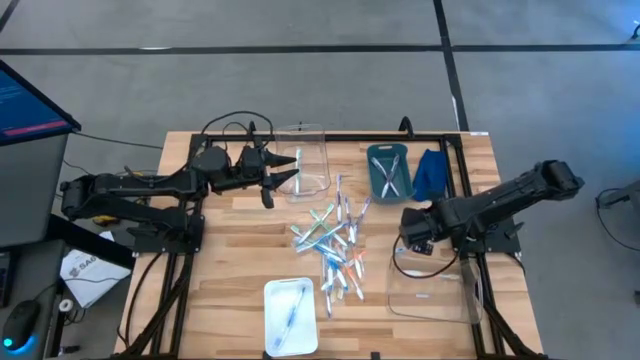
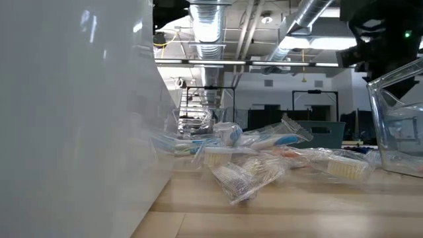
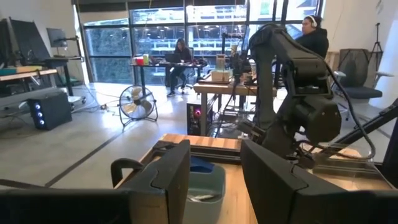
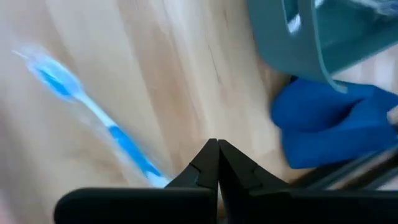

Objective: Pick & Place Toothbrushes
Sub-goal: Put the blue toothbrush into the white bin

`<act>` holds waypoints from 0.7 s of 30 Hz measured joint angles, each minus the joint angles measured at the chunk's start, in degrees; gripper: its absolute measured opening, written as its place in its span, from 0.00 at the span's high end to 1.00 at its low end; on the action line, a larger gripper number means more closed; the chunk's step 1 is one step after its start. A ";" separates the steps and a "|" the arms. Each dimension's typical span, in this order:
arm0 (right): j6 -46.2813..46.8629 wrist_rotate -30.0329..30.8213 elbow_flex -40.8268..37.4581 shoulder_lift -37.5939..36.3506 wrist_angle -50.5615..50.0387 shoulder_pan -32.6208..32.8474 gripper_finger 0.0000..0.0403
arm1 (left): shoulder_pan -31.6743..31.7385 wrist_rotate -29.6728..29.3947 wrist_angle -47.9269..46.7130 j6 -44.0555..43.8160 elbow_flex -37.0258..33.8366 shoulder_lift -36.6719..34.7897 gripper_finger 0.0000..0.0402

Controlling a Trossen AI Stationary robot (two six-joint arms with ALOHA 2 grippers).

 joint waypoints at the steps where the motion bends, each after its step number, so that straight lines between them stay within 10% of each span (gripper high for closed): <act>1: 1.20 -1.70 0.00 -0.84 1.19 -0.31 1.00 | 0.00 0.00 0.02 0.02 0.00 0.00 0.66; 13: 40.10 -12.07 -1.36 -7.09 2.91 -5.59 1.00 | 0.00 0.03 1.01 -0.41 0.00 0.00 0.66; 21: 48.13 -30.71 -1.40 -2.66 1.68 -6.79 1.00 | -0.17 0.21 3.67 -1.73 0.00 0.02 0.66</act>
